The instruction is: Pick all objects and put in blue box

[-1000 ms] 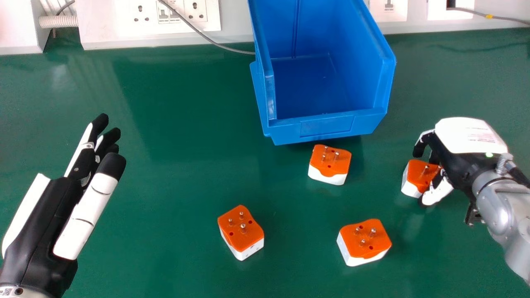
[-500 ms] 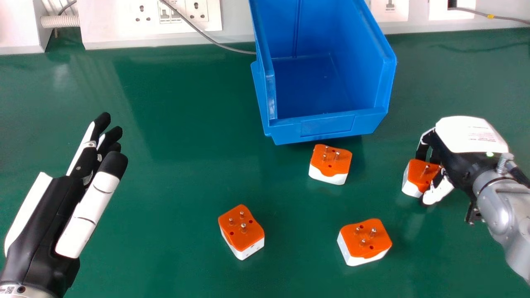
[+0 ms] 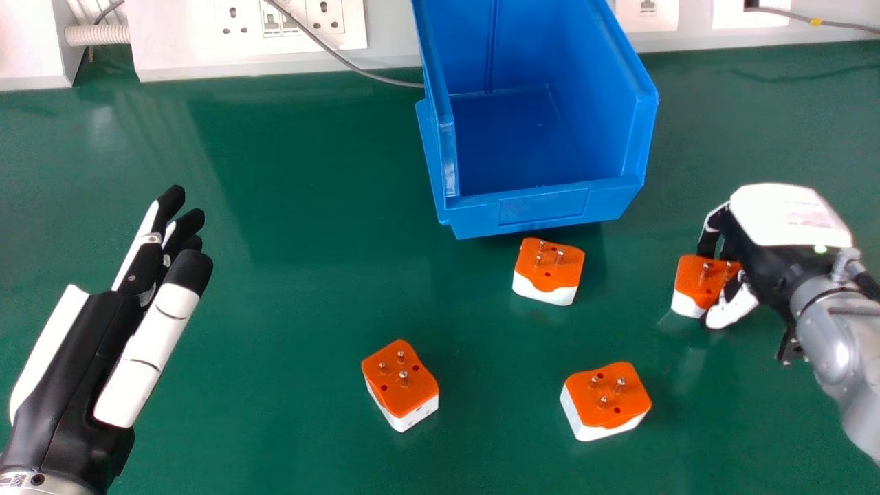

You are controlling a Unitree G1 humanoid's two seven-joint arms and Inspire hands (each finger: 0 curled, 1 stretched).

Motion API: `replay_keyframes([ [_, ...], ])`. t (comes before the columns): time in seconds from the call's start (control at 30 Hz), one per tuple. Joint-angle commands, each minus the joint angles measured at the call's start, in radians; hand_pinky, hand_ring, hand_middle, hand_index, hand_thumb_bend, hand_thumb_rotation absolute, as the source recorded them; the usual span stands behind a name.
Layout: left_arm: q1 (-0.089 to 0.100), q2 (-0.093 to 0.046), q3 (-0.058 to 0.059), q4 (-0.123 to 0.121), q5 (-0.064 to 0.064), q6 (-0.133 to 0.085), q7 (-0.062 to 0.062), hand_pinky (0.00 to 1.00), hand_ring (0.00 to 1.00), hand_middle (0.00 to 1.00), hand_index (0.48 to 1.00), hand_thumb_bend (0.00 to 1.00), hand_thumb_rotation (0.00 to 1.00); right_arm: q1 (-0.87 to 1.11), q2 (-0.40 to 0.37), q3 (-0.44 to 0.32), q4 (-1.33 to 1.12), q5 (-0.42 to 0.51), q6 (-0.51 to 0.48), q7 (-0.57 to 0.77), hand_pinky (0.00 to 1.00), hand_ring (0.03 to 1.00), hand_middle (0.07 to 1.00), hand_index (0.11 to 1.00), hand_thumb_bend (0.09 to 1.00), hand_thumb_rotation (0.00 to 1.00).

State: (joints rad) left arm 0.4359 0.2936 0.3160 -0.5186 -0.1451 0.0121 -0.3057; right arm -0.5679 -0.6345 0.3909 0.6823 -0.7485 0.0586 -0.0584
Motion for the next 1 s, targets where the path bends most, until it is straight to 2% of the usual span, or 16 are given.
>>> replay_keyframes([
  [0.0, -0.007, 0.004, -0.003, -0.005, 0.009, -0.012, 0.006, 0.95, 0.98, 0.98, 1.000, 0.73, 0.95, 0.002, -0.031, -0.032, -0.047, 0.006, 0.013, 0.000, 0.35, 0.407, 0.504, 0.540, 0.495, 0.00],
  [0.13, -0.016, -0.001, -0.010, -0.003, 0.016, -0.011, 0.011, 0.95, 0.98, 0.98, 1.000, 0.72, 0.95, 0.021, -0.042, -0.054, -0.099, 0.009, 0.030, 0.015, 0.35, 0.404, 0.502, 0.537, 0.494, 0.00],
  [0.37, -0.017, -0.005, -0.020, 0.006, 0.030, -0.022, 0.015, 0.95, 0.98, 0.98, 1.000, 0.72, 0.95, 0.085, -0.077, -0.113, -0.233, 0.015, 0.037, 0.031, 0.35, 0.405, 0.506, 0.534, 0.493, 0.00],
  [0.6, -0.024, -0.004, -0.022, 0.024, 0.033, -0.037, 0.013, 0.95, 0.98, 0.98, 1.000, 0.71, 0.95, 0.117, -0.079, -0.143, -0.291, 0.027, 0.041, 0.065, 0.35, 0.409, 0.512, 0.530, 0.493, 0.00],
  [0.97, -0.020, -0.005, -0.024, 0.018, 0.035, -0.036, 0.015, 0.94, 0.98, 0.98, 1.000, 0.69, 0.95, 0.117, -0.074, -0.126, -0.276, 0.008, 0.048, 0.082, 0.34, 0.413, 0.516, 0.526, 0.493, 0.00],
])
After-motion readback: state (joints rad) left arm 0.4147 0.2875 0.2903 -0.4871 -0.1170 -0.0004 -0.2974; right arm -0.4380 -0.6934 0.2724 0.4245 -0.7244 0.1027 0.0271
